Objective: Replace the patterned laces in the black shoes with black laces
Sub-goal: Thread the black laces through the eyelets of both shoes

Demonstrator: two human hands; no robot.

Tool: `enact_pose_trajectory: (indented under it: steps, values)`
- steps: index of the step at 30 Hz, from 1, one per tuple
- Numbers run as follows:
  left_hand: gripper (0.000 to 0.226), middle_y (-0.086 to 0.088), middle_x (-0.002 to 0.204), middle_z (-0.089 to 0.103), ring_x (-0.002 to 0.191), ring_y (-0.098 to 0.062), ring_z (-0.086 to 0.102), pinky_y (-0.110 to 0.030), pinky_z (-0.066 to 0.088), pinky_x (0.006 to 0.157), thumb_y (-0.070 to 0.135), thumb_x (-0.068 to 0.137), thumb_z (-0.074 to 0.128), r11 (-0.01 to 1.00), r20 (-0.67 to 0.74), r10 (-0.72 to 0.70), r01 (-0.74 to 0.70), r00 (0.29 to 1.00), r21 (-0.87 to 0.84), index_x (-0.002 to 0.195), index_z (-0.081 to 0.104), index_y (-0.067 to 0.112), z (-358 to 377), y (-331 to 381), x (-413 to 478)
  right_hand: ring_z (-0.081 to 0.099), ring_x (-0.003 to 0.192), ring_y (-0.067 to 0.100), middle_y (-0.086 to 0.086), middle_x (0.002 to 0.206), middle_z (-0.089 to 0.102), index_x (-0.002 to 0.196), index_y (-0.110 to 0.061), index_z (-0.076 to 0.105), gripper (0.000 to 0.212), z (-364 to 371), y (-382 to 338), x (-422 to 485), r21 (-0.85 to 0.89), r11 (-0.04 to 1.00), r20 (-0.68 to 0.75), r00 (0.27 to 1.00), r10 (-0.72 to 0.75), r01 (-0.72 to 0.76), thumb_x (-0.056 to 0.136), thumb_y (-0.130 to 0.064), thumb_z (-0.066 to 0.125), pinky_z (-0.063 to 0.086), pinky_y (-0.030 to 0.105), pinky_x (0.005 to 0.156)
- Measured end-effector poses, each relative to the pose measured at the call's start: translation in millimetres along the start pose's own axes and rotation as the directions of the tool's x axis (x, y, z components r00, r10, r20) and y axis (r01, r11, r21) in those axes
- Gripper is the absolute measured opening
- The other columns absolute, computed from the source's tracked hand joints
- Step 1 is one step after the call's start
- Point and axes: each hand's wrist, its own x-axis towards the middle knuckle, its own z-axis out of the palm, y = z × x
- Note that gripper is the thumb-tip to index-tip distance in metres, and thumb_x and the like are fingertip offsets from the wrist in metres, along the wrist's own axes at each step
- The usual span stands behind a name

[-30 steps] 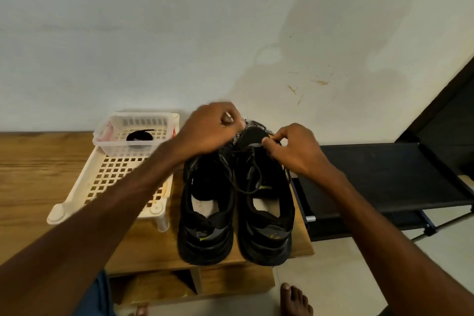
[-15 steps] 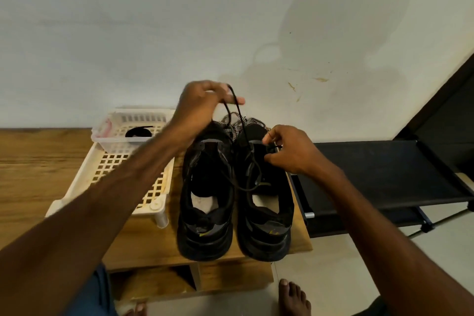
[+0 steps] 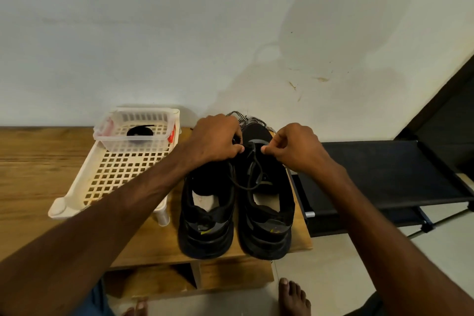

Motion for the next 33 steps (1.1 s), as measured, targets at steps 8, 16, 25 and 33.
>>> enact_pose_trajectory:
  steps: [8, 16, 25, 33]
  values:
    - [0.014, 0.013, 0.087, 0.078, 0.079, 0.0, 0.07, -0.023, 0.053, 0.076, 0.036, 0.084, 0.081, 0.861, -0.186, -0.102, -0.007, 0.977, -0.509, 0.095, 0.083, 0.027, -22.3, -13.9, 5.2, 0.068, 0.093, 0.02, -0.001, 0.092, 0.066, 0.091, -0.019, 0.07, 0.023, -0.9, -7.9, -7.9, -0.026, 0.998, 0.042, 0.997, 0.064, -0.063, 0.078, -0.022, 0.089, 0.057, 0.034, 0.08]
    - [0.018, -0.001, 0.07, 0.064, 0.052, -0.009, 0.029, -0.02, 0.029, 0.047, 0.022, 0.086, 0.08, 0.335, -0.049, -0.245, 0.038, 0.968, -0.942, 0.098, 0.082, 0.009, -39.5, -20.6, -2.6, 0.066, 0.102, 0.027, 0.009, 0.113, 0.065, 0.123, -0.01, 0.06, 0.055, -0.4, -9.9, -7.3, 0.006, 0.991, 0.027, 0.99, 0.136, -0.136, 0.075, -0.011, 0.087, 0.061, 0.042, 0.085]
    - [0.063, -0.009, 0.076, 0.068, 0.072, -0.015, 0.063, -0.035, 0.046, 0.084, 0.056, 0.104, 0.037, 0.599, 0.295, 0.189, 0.128, 0.937, -0.791, 0.101, 0.081, 0.011, -48.7, -15.4, -11.7, 0.068, 0.091, 0.026, 0.011, 0.097, 0.071, 0.104, -0.008, 0.069, 0.025, 3.6, -14.5, -8.5, -0.043, 0.994, 0.018, 0.994, 0.103, -0.102, 0.081, -0.005, 0.079, 0.06, 0.04, 0.08]
    - [0.02, 0.011, 0.069, 0.075, 0.066, 0.0, 0.07, -0.033, 0.057, 0.088, 0.032, 0.101, 0.06, 0.905, 0.107, 0.059, -0.007, 0.992, -0.426, 0.095, 0.077, 0.022, -10.2, -6.8, 0.0, 0.068, 0.089, 0.025, 0.008, 0.093, 0.07, 0.103, -0.011, 0.071, 0.025, 7.0, -14.3, -5.6, -0.059, 0.993, 0.019, 0.995, 0.101, -0.1, 0.08, -0.007, 0.081, 0.061, 0.041, 0.082]
